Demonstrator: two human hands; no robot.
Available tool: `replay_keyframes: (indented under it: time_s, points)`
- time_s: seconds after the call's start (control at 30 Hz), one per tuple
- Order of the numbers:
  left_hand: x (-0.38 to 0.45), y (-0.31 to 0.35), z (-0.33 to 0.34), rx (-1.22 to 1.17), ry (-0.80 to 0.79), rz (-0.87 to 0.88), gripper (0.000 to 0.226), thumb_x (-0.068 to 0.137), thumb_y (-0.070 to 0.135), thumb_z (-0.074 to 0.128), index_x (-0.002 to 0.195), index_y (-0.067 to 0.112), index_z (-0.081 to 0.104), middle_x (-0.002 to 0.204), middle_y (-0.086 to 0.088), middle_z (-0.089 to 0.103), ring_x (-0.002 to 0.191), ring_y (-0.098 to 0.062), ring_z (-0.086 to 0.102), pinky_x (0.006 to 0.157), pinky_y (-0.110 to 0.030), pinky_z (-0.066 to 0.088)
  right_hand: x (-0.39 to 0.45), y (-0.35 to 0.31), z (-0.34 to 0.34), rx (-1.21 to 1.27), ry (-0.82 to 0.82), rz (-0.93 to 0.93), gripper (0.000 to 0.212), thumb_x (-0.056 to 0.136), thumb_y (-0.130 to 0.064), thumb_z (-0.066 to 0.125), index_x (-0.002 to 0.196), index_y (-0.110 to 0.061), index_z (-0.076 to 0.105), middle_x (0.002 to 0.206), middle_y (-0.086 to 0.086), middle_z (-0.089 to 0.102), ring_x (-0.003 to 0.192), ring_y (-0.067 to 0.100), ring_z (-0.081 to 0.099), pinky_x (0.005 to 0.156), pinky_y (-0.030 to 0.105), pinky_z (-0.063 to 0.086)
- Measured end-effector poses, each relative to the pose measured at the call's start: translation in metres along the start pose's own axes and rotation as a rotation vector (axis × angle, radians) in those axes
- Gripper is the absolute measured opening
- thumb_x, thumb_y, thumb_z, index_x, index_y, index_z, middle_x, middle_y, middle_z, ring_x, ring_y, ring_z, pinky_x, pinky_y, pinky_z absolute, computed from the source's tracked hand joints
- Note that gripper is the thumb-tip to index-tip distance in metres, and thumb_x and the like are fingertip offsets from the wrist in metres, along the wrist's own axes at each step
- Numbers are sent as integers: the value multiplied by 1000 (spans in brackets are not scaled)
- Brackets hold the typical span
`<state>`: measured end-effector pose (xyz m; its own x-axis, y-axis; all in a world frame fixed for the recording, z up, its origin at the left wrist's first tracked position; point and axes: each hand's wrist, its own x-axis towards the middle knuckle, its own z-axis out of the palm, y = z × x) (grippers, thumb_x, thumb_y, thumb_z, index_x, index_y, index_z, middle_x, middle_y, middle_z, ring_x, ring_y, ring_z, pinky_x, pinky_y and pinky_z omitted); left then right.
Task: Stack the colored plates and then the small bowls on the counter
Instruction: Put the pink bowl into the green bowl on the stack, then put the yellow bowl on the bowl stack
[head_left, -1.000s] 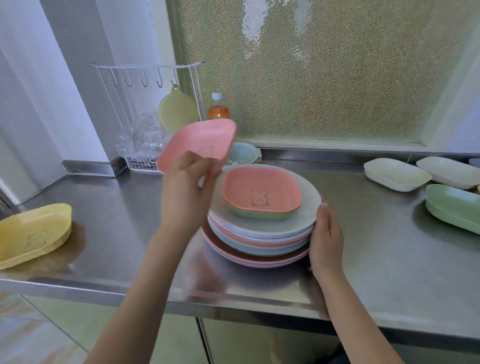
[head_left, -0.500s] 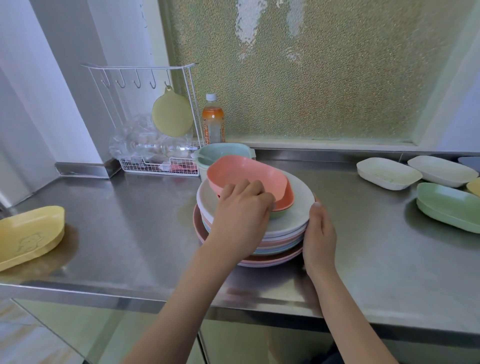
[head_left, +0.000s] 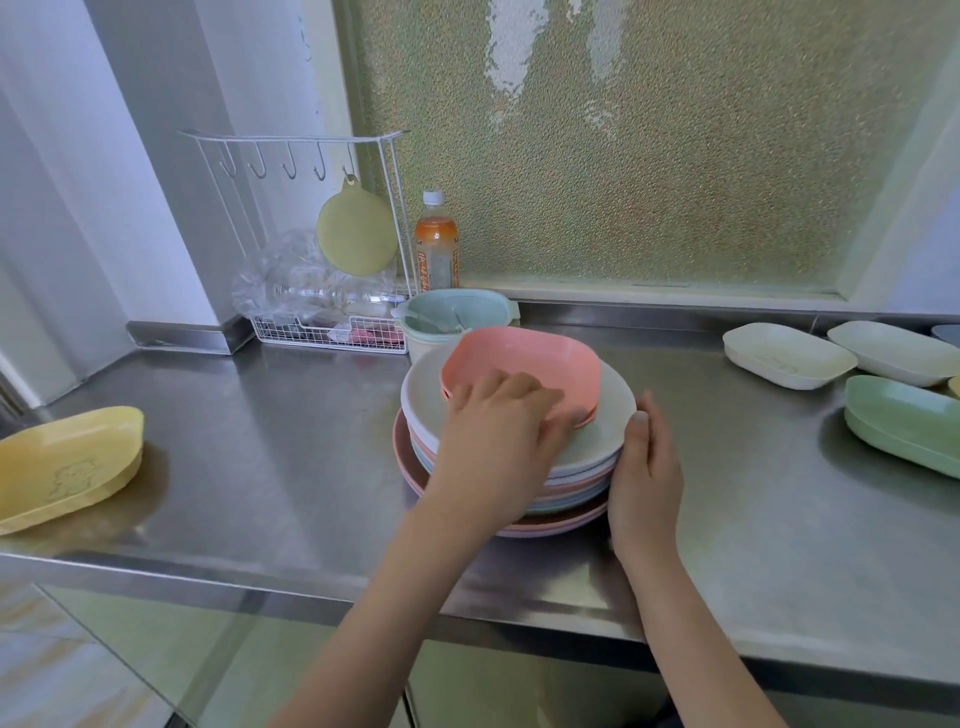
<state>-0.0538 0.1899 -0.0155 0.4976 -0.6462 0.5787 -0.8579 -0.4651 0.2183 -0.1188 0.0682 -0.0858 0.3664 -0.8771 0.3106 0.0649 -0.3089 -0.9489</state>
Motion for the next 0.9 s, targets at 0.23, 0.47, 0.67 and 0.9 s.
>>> replay_keyframes:
  time_s: [0.23, 0.47, 0.67, 0.9]
  points:
    - [-77, -141, -50, 127, 449, -653, 35, 84, 26, 45, 106, 11, 68, 114, -12, 66, 109, -40, 53, 91, -50, 41, -91, -61, 33, 3, -44, -857, 27, 88, -10, 45, 112, -14, 57, 105, 4, 65, 98, 22, 56, 87, 38, 40]
    - [-130, -232, -82, 292, 211, -1104, 41, 92, 36, 50, 130, 21, 53, 156, -1, 25, 145, -33, 1, 109, -68, -1, -156, -73, 140, -221, -786, -762, 42, 83, -18, 41, 123, -23, 50, 113, -4, 61, 108, 15, 49, 99, 40, 30]
    - [-139, -251, -76, 230, 300, -1201, 23, 94, 26, 50, 102, 16, 69, 147, -7, 40, 141, -36, 14, 110, -63, 4, -173, -73, 182, -335, -1045, -717, 51, 84, -31, 21, 132, -29, 39, 124, -6, 59, 119, 15, 45, 110, 44, 20]
    - [-126, -204, -69, 83, 679, -850, 14, 91, 7, 57, 85, 1, 68, 136, -24, 45, 125, -50, 30, 105, -48, 26, -158, -78, 178, -124, -913, -603, 45, 93, -18, 43, 136, -28, 38, 138, -7, 48, 120, 11, 48, 101, 31, 36]
